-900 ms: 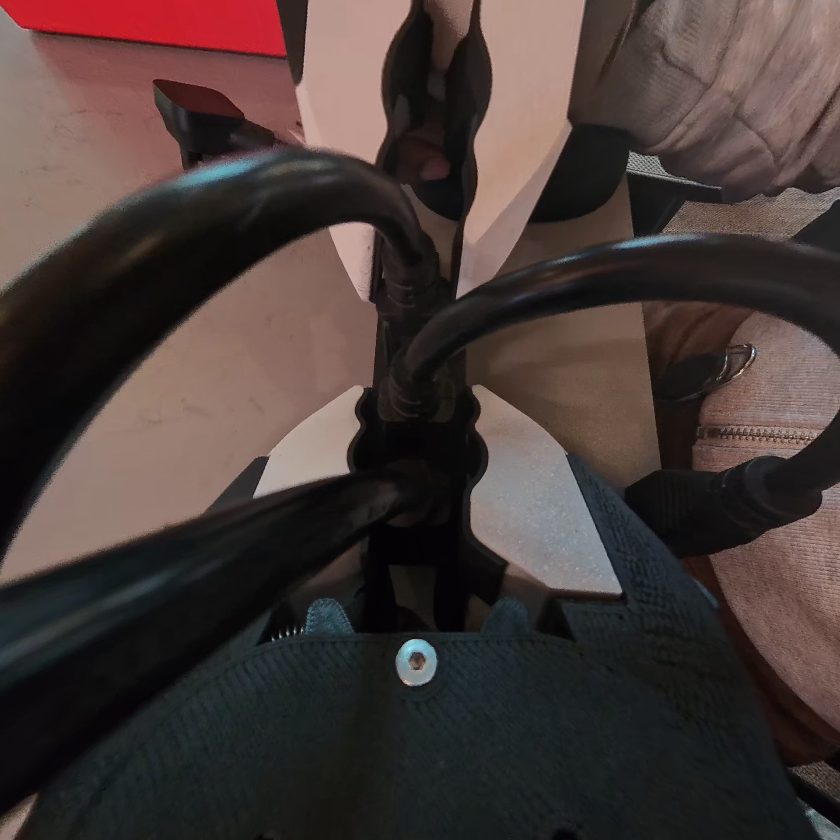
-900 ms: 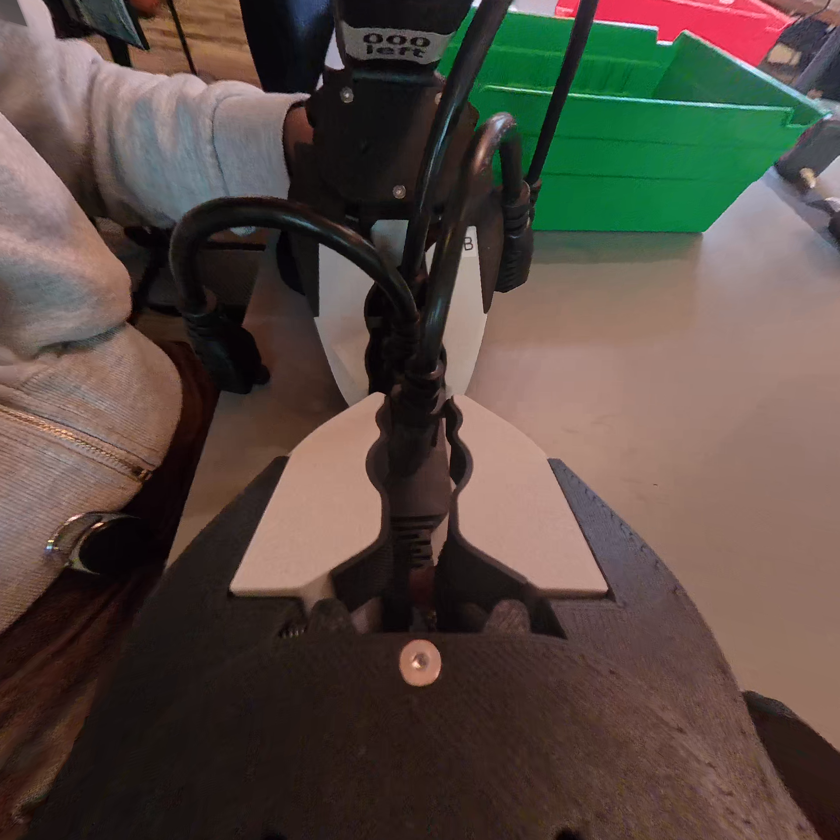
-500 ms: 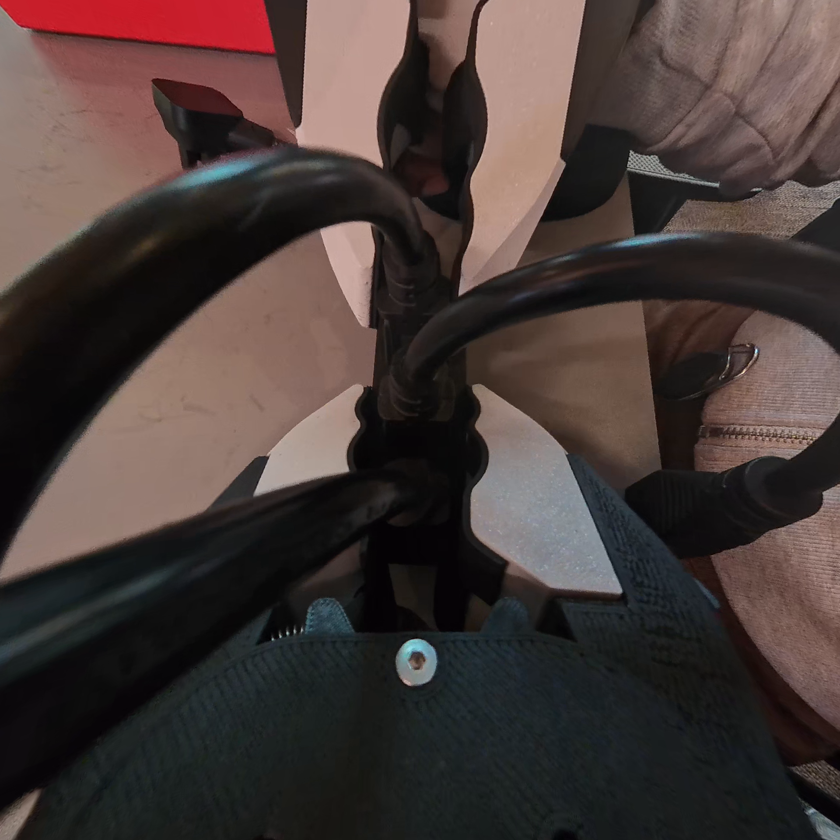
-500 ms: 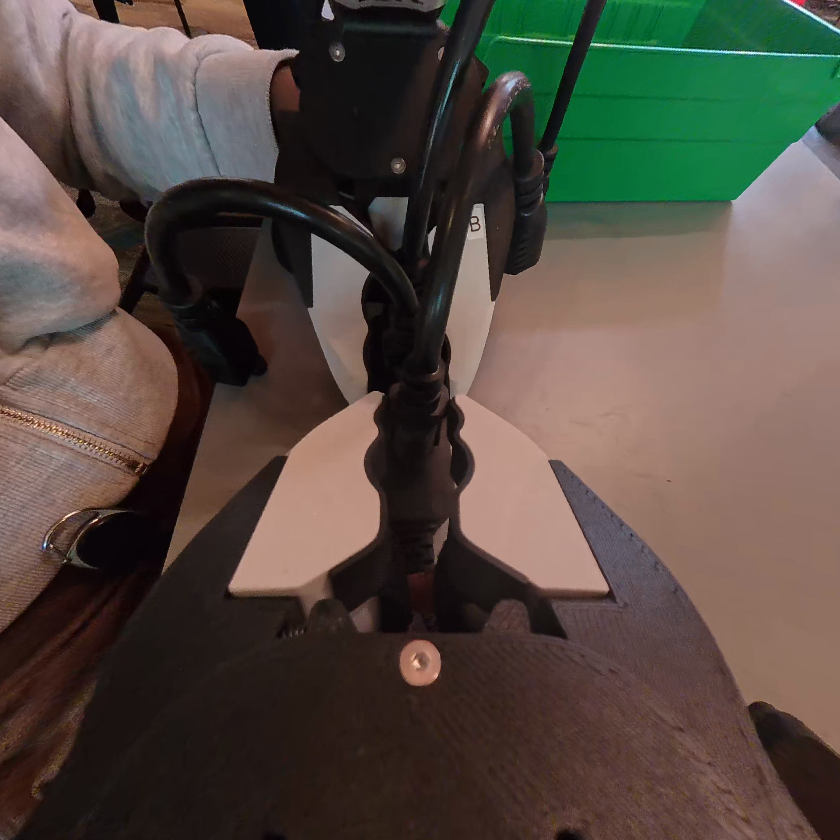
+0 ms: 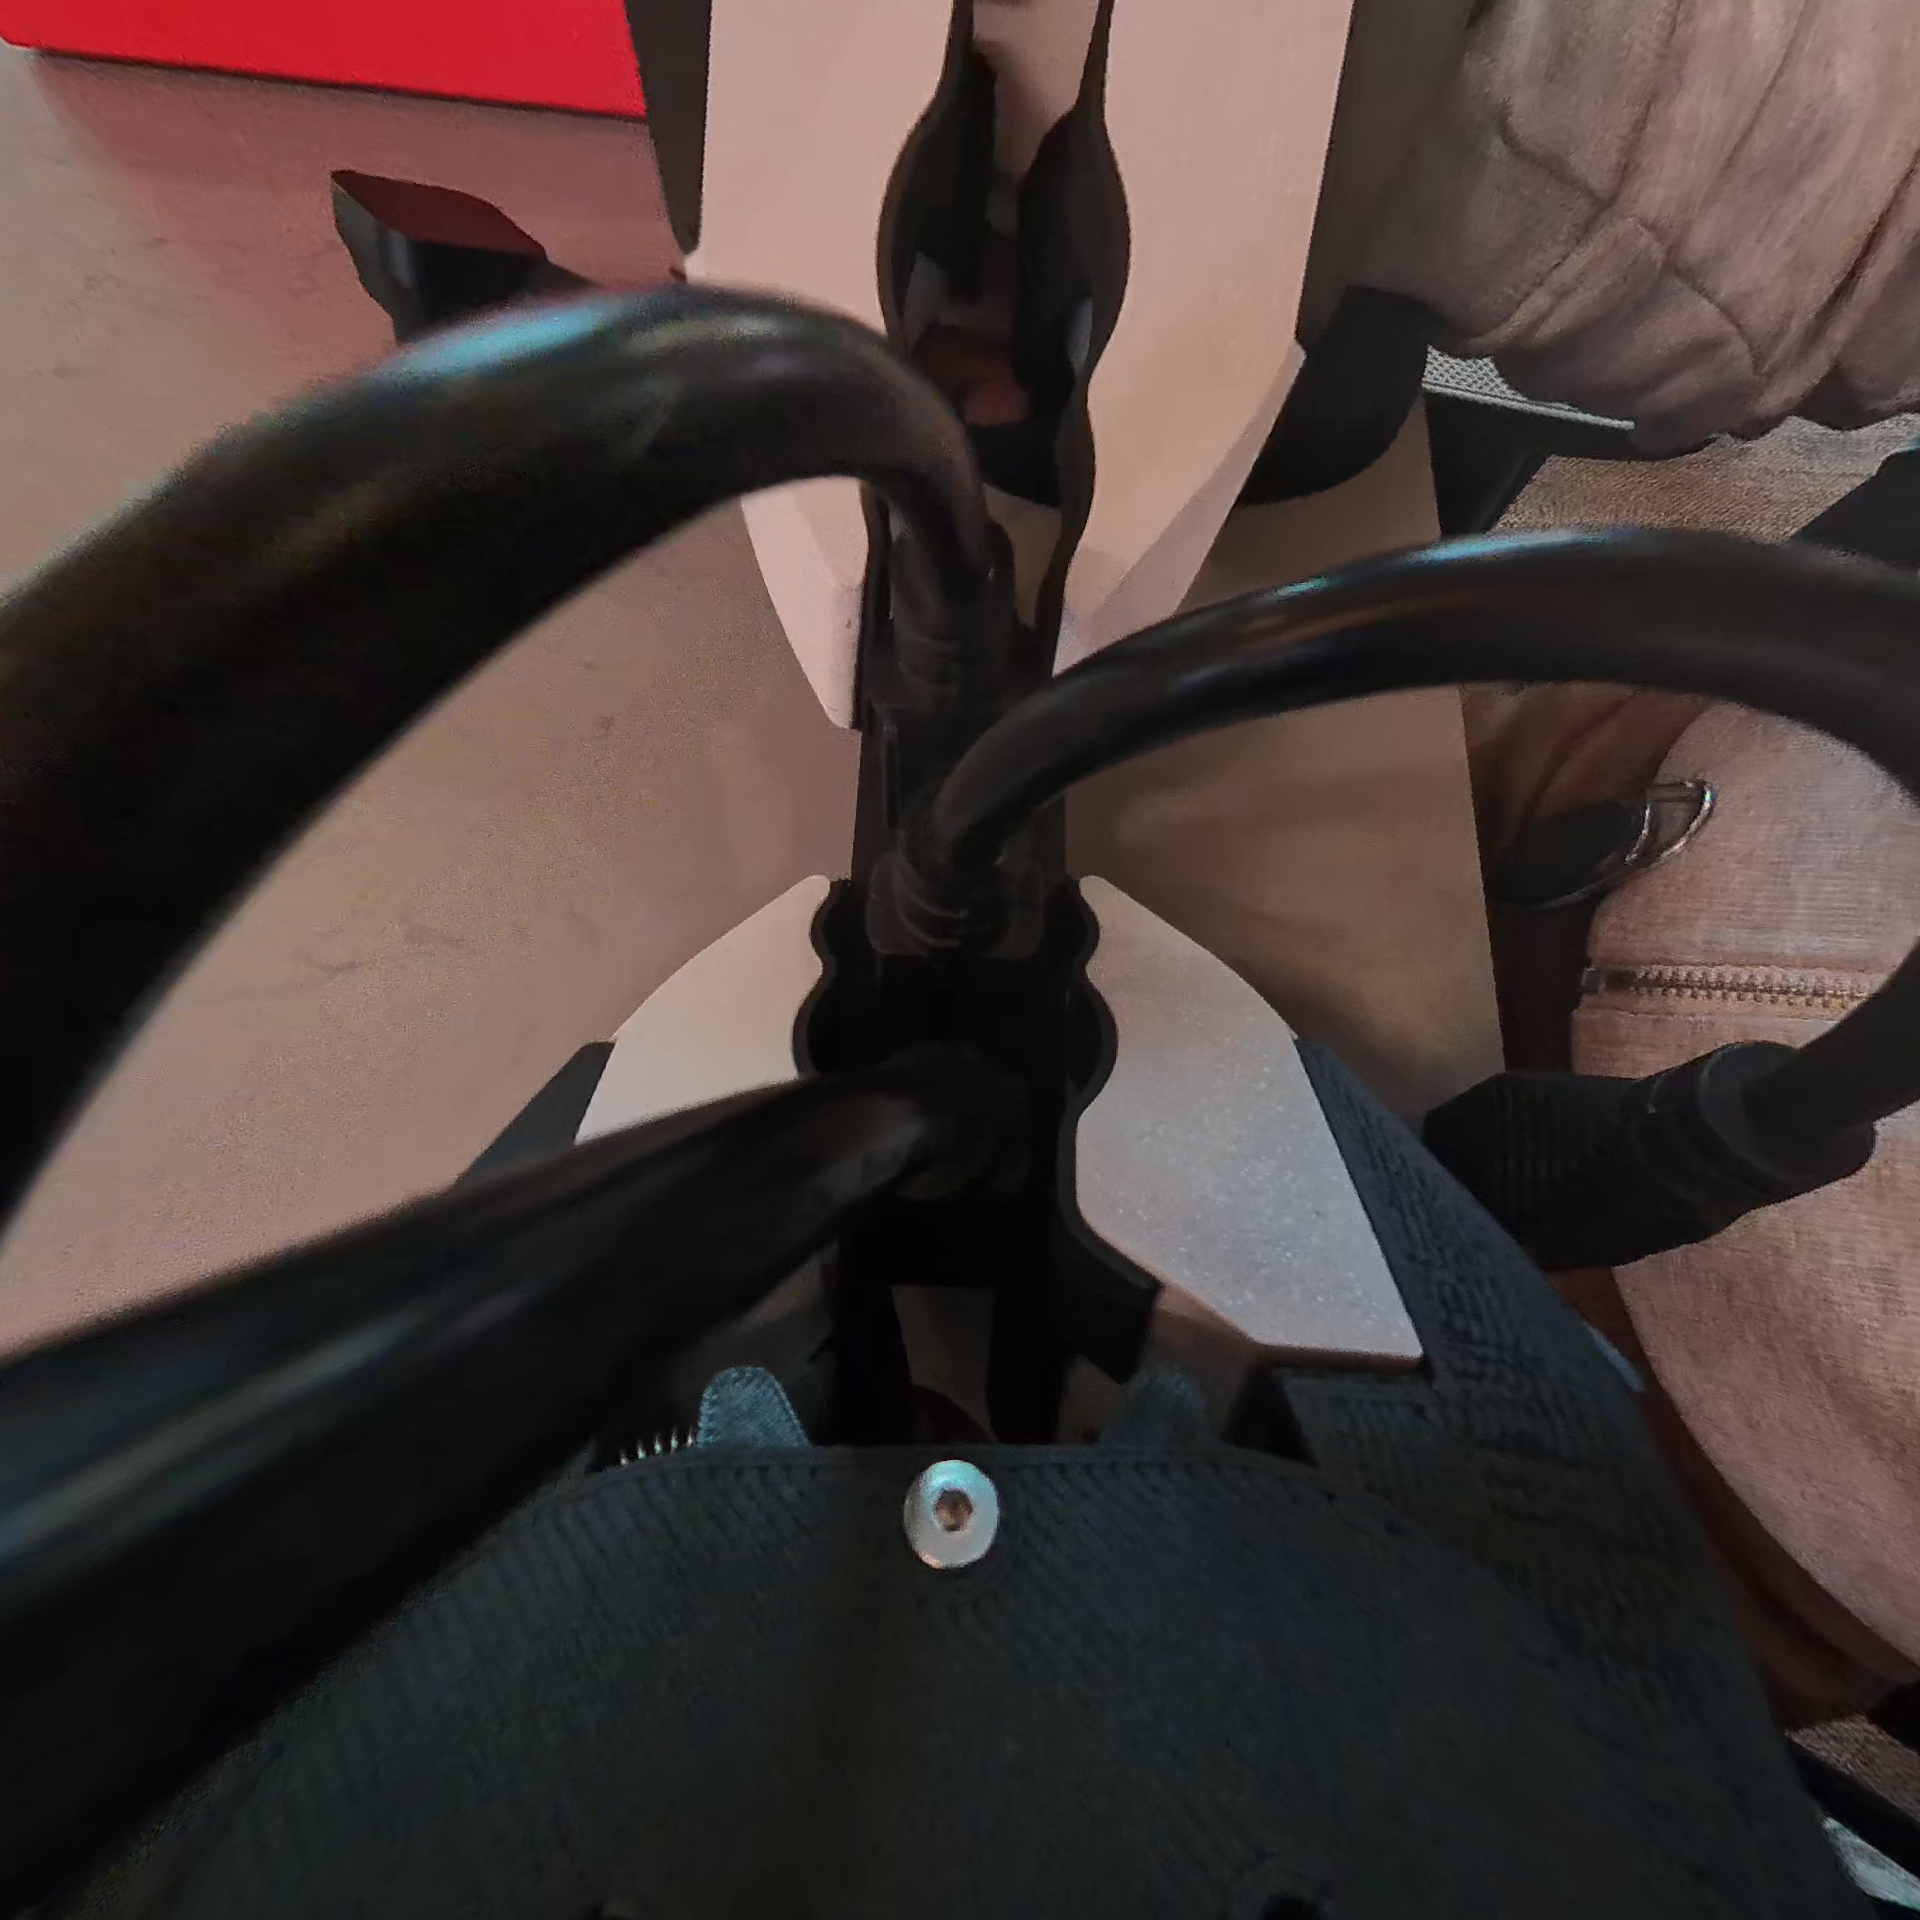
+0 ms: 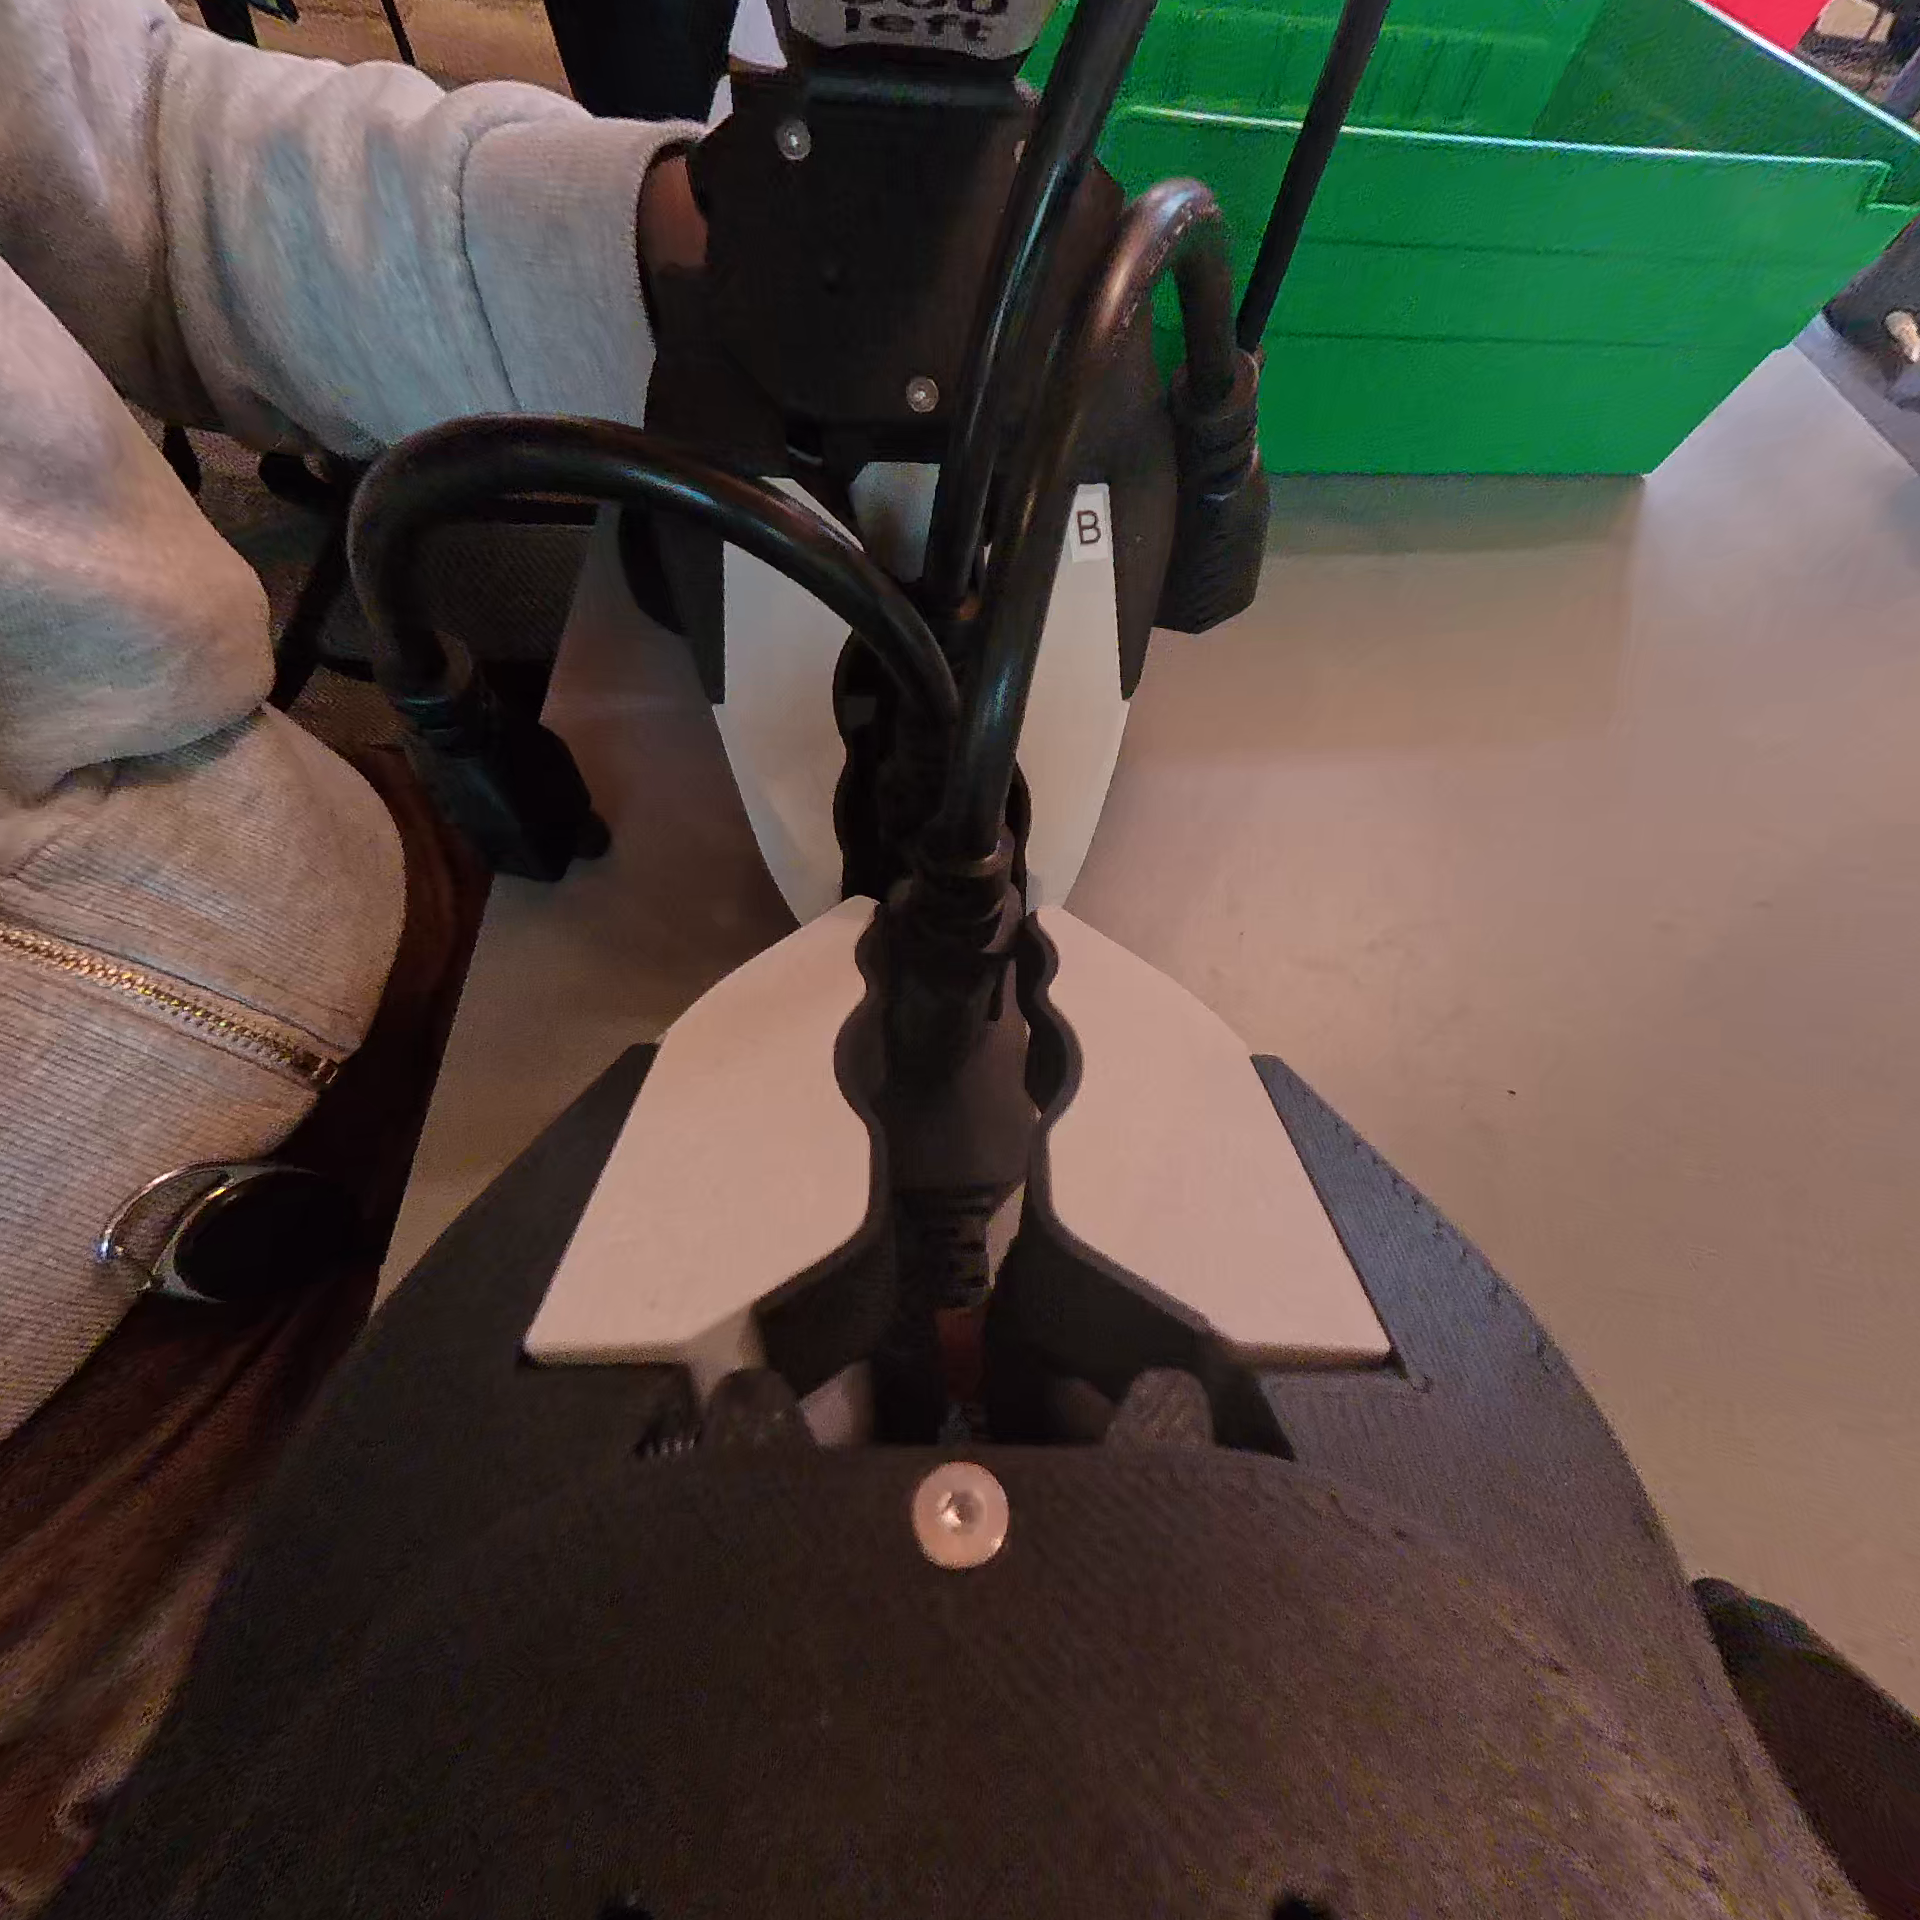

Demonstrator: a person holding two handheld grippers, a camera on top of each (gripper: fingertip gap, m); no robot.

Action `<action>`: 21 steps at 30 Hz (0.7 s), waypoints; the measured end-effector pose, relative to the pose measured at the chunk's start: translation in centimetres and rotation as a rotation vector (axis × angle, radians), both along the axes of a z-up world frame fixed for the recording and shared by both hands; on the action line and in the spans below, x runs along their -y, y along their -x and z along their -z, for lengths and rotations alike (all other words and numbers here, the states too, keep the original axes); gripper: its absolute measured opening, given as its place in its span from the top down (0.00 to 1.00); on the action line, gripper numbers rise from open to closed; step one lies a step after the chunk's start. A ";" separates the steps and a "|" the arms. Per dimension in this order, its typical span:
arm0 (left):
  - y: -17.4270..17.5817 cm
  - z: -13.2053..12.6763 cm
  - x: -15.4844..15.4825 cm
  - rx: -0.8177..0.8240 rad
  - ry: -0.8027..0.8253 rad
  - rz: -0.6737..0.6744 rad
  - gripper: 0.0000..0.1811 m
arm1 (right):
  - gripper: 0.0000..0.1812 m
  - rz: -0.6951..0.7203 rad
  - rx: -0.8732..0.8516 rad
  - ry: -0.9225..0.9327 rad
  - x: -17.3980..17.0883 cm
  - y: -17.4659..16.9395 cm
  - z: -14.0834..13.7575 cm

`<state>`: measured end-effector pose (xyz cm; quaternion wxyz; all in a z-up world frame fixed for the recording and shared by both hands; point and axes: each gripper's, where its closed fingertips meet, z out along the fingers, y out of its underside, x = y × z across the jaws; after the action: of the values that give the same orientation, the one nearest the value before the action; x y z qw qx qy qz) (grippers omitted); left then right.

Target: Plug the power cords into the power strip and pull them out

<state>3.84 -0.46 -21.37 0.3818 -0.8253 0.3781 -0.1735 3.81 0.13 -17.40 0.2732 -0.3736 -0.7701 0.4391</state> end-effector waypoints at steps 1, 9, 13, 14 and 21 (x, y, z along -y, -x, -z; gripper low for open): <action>0.0 0.0 0.0 0.002 0.002 0.000 0.77 | 0.87 -0.001 0.001 -0.003 0.0 0.1 0.0; 0.1 0.0 0.1 0.007 0.009 0.003 0.78 | 0.87 0.006 -0.017 -0.026 0.2 0.2 -0.1; 0.1 0.0 0.2 0.008 0.008 0.000 0.77 | 0.87 0.015 -0.018 -0.019 0.2 0.1 -0.1; 0.1 0.0 0.2 0.005 0.009 -0.001 0.78 | 0.87 0.016 -0.016 -0.011 0.2 0.2 -0.1; 0.1 -0.1 0.2 -0.009 -0.003 0.000 0.78 | 0.87 0.014 -0.005 0.009 0.3 0.2 0.0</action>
<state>3.78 -0.64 -21.26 0.3813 -0.8256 0.3801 -0.1690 3.59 -0.13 -17.39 0.2764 -0.3789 -0.7650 0.4413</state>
